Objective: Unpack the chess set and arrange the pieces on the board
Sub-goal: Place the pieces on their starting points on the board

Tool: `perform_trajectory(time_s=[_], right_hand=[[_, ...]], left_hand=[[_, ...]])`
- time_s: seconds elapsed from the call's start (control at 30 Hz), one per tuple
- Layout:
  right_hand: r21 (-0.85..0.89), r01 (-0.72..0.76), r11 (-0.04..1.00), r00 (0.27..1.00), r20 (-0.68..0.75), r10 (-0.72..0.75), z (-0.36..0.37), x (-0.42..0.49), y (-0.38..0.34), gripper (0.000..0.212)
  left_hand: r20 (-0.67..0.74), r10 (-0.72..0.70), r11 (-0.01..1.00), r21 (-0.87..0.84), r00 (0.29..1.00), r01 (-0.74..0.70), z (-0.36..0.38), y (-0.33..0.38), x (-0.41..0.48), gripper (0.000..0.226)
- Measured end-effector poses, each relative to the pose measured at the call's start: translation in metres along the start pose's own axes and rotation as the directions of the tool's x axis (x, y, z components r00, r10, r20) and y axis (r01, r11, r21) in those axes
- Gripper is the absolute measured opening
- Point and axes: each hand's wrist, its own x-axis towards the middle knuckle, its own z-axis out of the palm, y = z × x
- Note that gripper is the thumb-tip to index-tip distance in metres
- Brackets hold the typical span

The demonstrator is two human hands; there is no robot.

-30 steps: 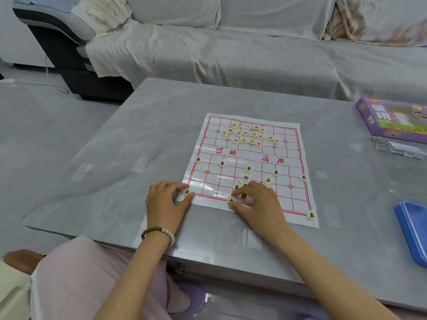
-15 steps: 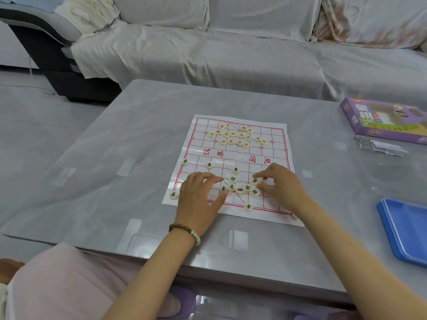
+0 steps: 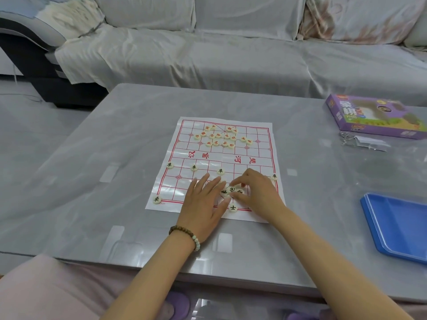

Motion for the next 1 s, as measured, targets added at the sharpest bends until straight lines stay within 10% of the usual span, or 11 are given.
perform_trajectory(time_s=[0.2, 1.0], right_hand=[[0.051, -0.134, 0.990, 0.956, -0.257, 0.143, -0.022, -0.009, 0.033, 0.022], [0.033, -0.242, 0.970, 0.945, -0.219, 0.244, -0.015, -0.017, 0.051, 0.019]], left_hand=[[0.045, 0.050, 0.998, 0.042, 0.998, -0.052, 0.002, 0.013, 0.007, 0.053], [0.167, 0.087, 0.968, 0.221, 0.982, -0.123, 0.013, 0.030, 0.025, 0.058]])
